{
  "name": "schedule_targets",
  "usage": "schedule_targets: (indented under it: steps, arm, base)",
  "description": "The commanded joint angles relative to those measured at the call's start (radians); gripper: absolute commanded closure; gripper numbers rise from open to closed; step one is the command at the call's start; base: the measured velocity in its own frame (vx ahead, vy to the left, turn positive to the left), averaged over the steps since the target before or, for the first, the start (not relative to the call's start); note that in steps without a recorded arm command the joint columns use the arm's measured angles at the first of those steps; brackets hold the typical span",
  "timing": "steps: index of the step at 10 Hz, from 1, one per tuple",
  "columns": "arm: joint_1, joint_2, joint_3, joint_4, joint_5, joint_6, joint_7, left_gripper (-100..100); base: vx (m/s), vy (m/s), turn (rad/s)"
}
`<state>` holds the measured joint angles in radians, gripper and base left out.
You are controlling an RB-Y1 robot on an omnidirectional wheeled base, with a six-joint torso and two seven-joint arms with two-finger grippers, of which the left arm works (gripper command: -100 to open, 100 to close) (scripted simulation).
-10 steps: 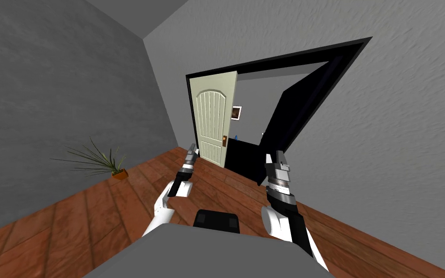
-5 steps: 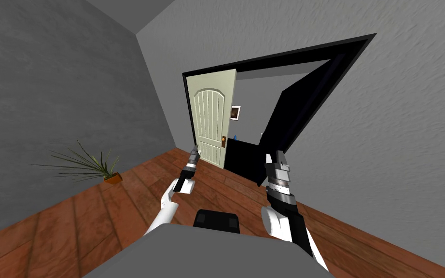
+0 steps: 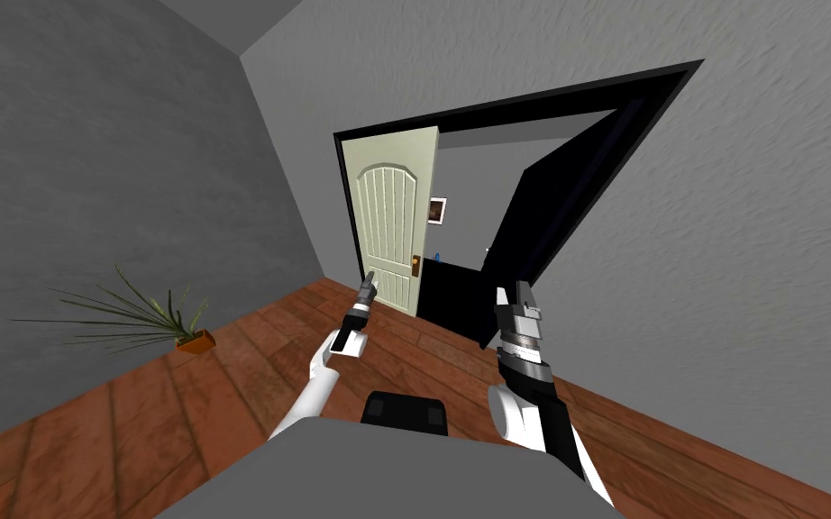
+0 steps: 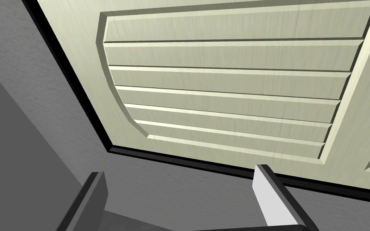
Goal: Push the door open
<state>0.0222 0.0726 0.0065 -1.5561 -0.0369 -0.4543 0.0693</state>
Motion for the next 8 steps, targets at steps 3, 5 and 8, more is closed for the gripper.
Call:
schedule_targets:
  steps: [3, 5, 8]
  arm:
    - [-0.047, 0.004, 0.0, 0.088, 0.008, -0.005, -0.004, -100]
    - [-0.09, 0.005, 0.0, 0.151, 0.015, -0.01, -0.008, -100]
    - [-0.134, 0.006, 0.0, 0.24, 0.022, -0.015, -0.012, -100]
  base:
    - [0.065, 0.015, -0.041]
    - [0.066, 0.019, -0.053]
    - [0.06, 0.019, -0.048]
